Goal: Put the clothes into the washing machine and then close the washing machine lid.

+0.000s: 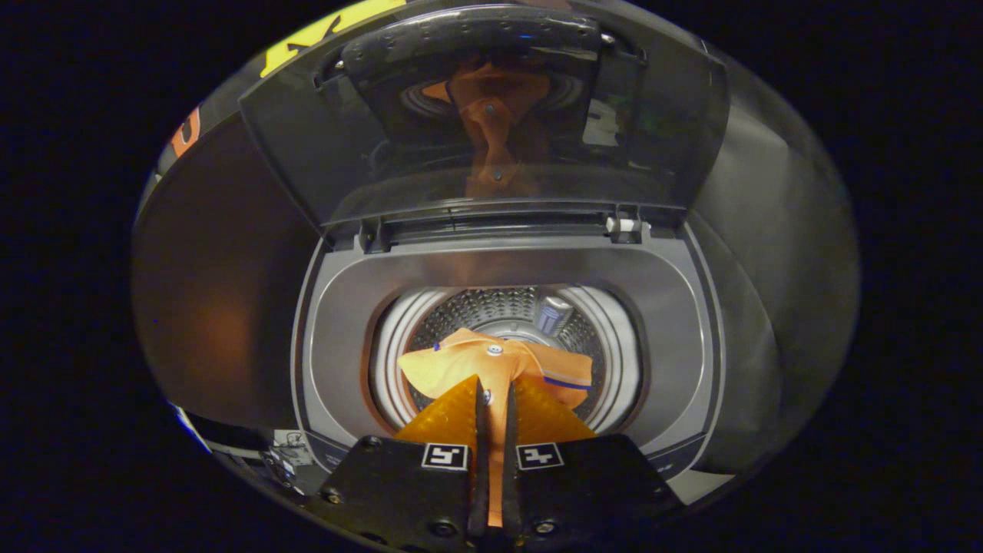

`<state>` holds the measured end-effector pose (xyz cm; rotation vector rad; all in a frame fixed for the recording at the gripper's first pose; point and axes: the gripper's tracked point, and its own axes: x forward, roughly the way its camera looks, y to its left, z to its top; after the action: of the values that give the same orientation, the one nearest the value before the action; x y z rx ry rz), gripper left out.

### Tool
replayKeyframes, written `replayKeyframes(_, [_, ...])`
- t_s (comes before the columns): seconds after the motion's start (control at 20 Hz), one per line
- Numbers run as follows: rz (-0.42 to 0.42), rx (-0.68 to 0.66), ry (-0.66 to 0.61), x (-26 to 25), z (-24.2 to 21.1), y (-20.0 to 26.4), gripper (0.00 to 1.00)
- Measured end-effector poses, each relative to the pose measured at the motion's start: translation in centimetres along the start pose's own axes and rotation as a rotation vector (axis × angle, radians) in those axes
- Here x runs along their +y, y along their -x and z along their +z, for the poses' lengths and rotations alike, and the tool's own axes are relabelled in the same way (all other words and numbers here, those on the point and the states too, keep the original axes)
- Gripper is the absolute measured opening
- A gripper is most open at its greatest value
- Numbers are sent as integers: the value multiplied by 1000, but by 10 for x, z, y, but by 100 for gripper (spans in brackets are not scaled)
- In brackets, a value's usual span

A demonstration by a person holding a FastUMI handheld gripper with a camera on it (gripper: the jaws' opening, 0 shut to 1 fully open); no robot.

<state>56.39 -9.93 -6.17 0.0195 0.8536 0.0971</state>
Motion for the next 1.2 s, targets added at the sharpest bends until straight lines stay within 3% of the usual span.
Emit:
replayKeyframes(0.25, [7,4,-16,2,-3,2,15])
replayKeyframes(0.35, [0,-27,-2,4,3,5,23])
replayKeyframes(0.4, [-23,-56,7,0,7,6,34])
replayKeyframes(0.45, [-36,-79,12,-3,11,10,36])
replayKeyframes(0.6, [-43,-131,24,-2,17,14,87])
replayKeyframes(1.2, [-49,-164,20,-14,2,32,88])
